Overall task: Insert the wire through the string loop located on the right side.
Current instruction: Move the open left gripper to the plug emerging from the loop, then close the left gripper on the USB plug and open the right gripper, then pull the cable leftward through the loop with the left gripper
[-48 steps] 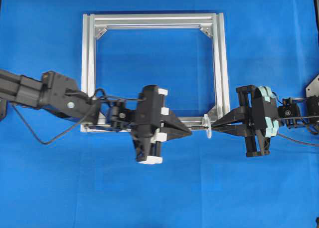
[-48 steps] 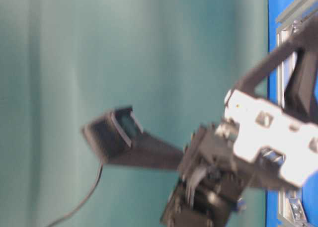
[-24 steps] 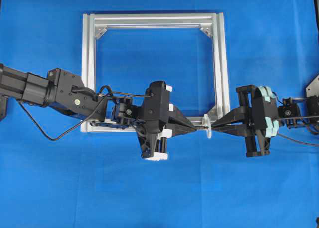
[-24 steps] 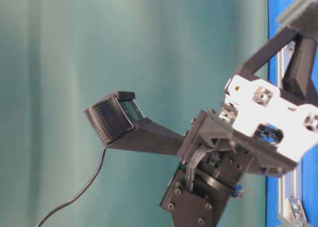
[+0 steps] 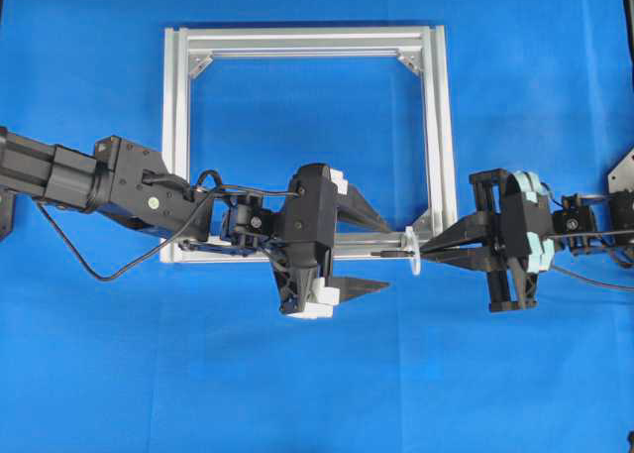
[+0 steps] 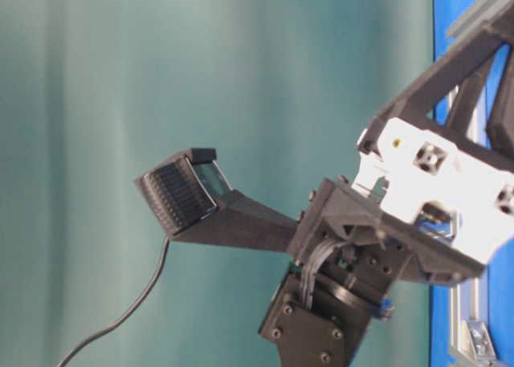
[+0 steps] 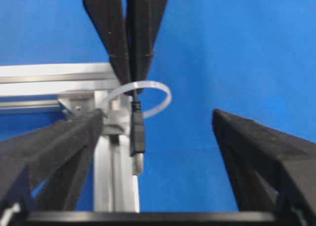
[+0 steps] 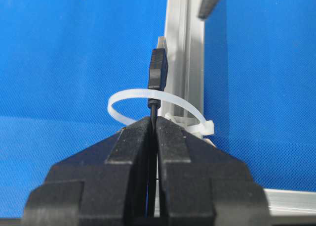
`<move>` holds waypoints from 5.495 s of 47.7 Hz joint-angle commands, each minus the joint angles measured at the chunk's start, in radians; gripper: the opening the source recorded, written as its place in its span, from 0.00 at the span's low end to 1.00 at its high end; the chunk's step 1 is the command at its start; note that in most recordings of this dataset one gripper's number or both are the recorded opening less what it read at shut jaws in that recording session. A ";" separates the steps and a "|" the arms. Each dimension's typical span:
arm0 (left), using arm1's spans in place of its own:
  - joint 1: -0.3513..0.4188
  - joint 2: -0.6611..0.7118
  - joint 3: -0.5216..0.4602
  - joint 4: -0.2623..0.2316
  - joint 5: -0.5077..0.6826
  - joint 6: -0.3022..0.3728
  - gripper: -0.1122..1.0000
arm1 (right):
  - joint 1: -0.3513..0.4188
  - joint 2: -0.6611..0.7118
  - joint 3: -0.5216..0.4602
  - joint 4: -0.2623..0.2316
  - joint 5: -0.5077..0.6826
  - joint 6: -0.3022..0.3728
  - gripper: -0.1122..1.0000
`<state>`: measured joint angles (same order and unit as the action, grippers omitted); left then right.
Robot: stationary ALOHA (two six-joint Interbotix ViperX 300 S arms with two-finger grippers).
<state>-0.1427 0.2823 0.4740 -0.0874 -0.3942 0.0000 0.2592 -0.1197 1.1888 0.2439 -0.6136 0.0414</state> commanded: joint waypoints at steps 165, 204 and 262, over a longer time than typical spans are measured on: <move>0.026 0.089 -0.060 0.002 0.026 -0.002 0.18 | -0.006 -0.015 -0.020 -0.002 0.072 -0.006 0.94; 0.000 -0.253 0.419 0.002 -0.043 -0.017 0.18 | -0.006 -0.015 -0.023 -0.003 0.074 -0.006 0.95; -0.072 -0.896 0.920 0.002 0.146 -0.015 0.18 | -0.006 -0.015 -0.028 -0.003 0.098 -0.005 0.95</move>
<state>-0.2102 -0.6151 1.4051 -0.0874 -0.2439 -0.0169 0.2546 -0.1212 1.1766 0.2408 -0.5139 0.0368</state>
